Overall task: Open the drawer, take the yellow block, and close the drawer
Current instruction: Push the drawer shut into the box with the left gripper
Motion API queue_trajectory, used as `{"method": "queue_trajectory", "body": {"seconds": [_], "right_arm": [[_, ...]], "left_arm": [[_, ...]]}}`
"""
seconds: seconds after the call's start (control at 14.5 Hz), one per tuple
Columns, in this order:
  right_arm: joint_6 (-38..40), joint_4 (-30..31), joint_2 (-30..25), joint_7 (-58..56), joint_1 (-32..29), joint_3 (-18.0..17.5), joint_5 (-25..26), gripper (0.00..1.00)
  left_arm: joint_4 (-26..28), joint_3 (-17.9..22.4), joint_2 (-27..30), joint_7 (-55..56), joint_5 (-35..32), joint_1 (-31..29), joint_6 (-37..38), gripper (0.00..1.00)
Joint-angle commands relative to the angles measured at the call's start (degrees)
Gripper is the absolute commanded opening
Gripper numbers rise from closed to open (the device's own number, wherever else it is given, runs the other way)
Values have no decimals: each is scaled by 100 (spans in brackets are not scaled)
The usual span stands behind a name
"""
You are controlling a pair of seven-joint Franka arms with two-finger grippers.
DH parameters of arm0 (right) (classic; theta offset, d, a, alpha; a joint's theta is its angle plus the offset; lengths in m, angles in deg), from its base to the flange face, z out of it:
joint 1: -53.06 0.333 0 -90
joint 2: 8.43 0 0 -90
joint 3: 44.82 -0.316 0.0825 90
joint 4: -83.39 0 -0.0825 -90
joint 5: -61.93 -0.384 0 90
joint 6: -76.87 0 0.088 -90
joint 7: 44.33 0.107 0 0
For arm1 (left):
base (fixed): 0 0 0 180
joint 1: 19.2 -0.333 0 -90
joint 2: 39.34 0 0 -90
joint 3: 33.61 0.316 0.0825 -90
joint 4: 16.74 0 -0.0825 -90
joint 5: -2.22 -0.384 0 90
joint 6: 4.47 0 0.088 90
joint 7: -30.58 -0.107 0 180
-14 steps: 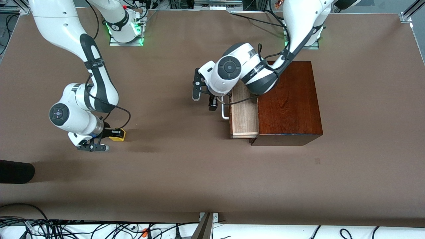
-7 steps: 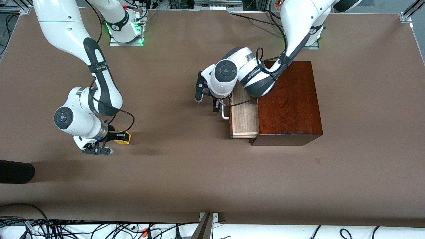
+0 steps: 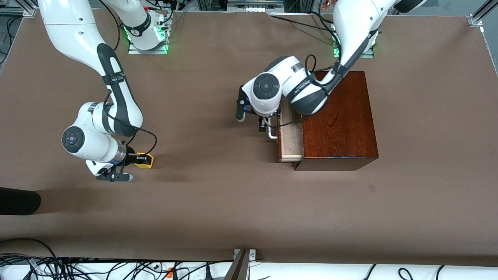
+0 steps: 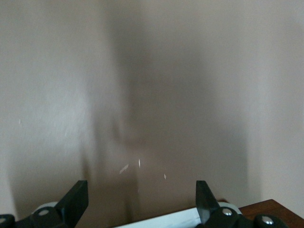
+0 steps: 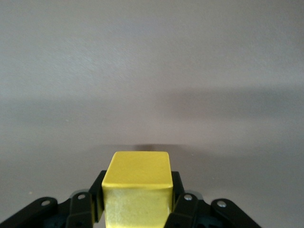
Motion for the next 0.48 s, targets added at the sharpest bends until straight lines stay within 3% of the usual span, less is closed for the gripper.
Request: {"method": "queue_trajectory", "body": {"seconds": [0.0,0.41], "right_arm": [[165,-198,9,417,237,8,-112,13],[148,-347,220,1236,590,8,-112,13]], "left_arm": [[59,-11,185,-125,-203,-309,320,100],[59,-20,343,-125,-203,-555,725,100]]}}
